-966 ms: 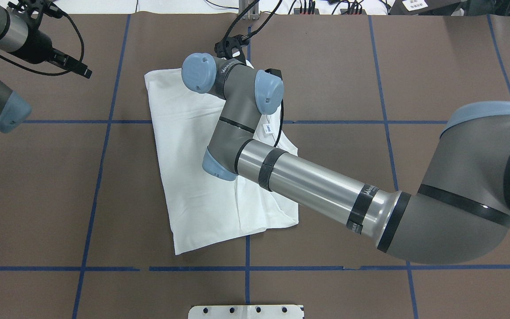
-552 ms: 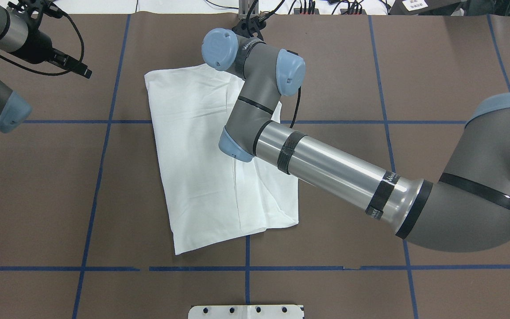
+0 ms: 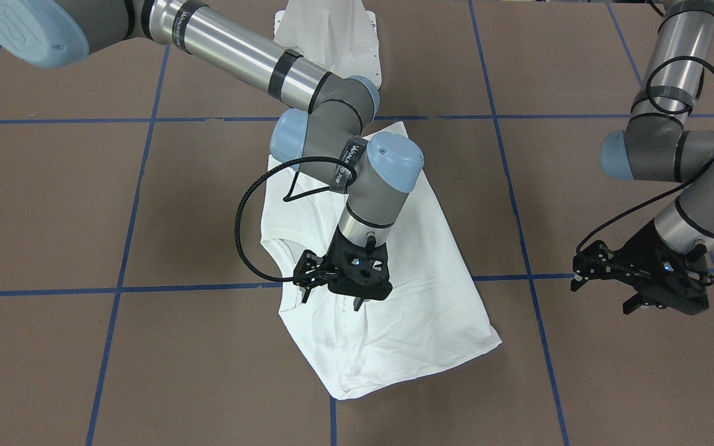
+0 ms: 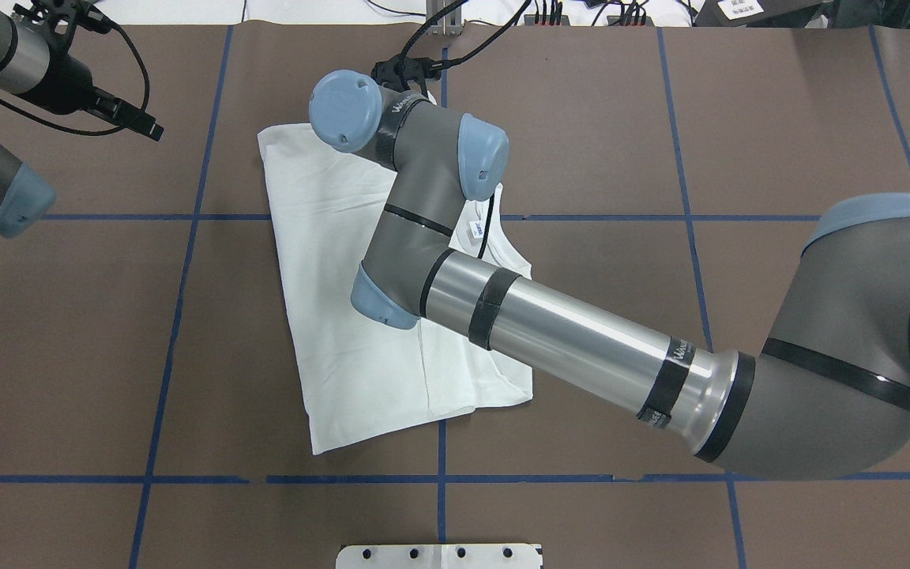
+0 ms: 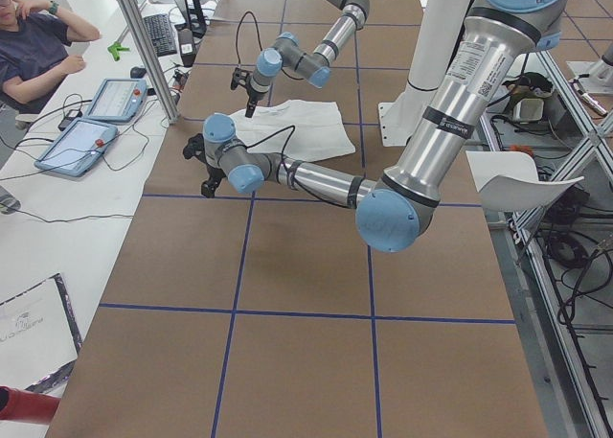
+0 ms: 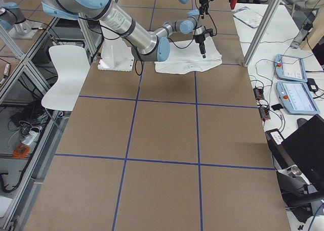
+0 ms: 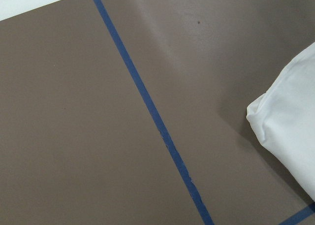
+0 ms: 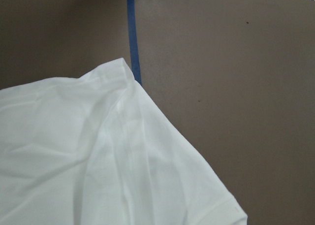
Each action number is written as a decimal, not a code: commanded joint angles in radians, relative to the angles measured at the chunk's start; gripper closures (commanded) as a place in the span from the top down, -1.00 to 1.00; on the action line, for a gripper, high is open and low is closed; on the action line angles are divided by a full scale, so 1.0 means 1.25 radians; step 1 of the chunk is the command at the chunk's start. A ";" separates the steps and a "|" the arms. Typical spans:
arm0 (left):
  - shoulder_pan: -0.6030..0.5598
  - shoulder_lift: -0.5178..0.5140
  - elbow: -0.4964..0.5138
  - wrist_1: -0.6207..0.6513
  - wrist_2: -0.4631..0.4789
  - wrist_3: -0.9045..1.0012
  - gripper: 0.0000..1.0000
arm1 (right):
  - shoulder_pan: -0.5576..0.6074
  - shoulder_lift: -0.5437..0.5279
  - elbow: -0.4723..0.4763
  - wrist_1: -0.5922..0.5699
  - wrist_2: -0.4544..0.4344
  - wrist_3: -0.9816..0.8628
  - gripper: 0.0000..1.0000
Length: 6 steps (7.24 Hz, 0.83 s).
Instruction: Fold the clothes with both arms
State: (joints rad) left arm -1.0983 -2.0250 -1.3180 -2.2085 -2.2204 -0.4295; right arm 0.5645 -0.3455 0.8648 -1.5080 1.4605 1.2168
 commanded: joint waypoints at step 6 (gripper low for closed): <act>0.000 0.000 0.000 0.000 0.001 0.000 1.00 | -0.078 -0.036 0.103 -0.115 0.040 0.029 -0.18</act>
State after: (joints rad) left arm -1.0983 -2.0253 -1.3178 -2.2089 -2.2197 -0.4295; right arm 0.4737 -0.3693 0.9785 -1.6501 1.5092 1.2532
